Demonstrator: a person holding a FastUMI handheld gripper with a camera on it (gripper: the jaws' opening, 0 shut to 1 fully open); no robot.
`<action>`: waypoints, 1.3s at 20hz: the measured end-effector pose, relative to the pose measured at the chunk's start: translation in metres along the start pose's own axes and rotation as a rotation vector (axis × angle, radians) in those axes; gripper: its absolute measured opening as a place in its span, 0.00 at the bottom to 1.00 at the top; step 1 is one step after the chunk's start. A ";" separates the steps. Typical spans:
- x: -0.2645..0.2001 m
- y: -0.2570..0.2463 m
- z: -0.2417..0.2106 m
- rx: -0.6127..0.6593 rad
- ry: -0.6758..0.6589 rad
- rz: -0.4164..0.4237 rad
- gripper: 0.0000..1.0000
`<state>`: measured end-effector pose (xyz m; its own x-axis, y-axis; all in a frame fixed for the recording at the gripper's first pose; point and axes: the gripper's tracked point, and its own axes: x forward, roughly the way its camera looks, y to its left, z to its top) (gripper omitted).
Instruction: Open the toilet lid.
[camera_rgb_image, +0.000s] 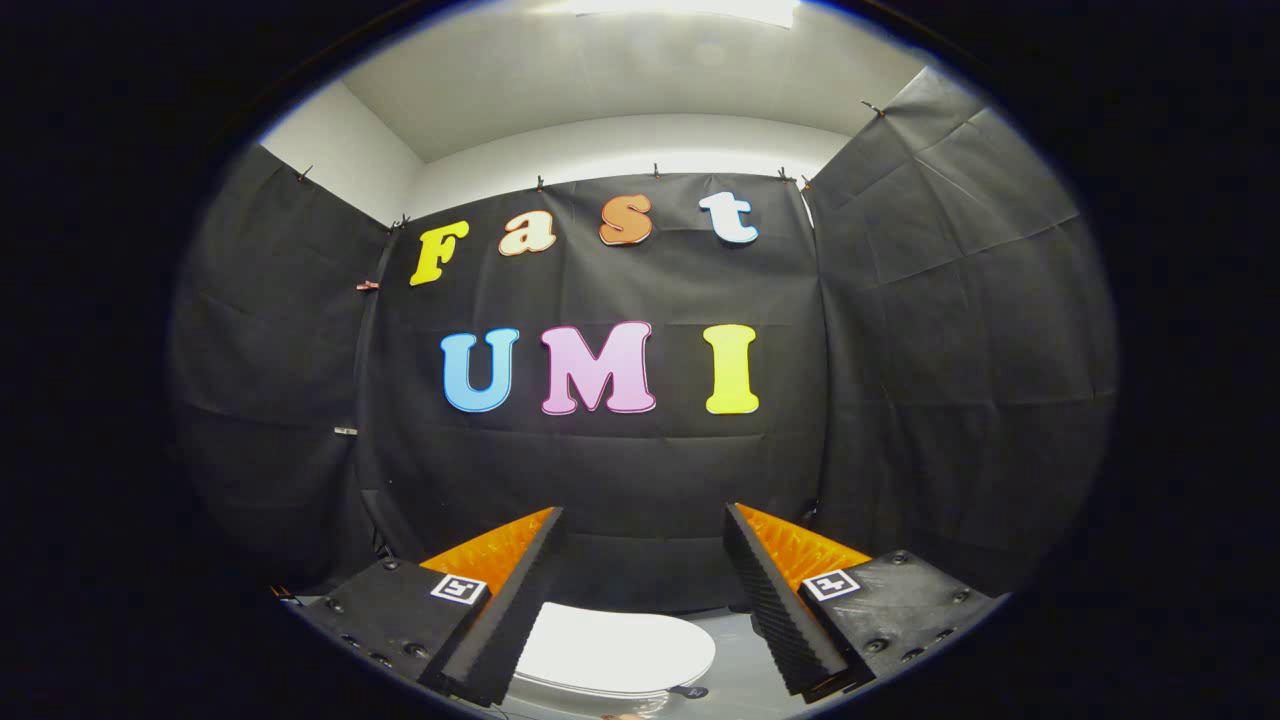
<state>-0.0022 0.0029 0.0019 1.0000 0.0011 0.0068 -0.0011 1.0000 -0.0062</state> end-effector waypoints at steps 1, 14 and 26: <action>0.000 0.000 0.000 -0.001 -0.001 0.001 0.99; 0.007 -0.015 -0.003 0.029 0.005 -0.025 0.99; 0.039 -0.037 -0.044 0.113 0.087 -0.080 0.98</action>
<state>0.0376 -0.0340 -0.0416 0.9937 -0.0747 -0.0837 0.0832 0.9911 0.1036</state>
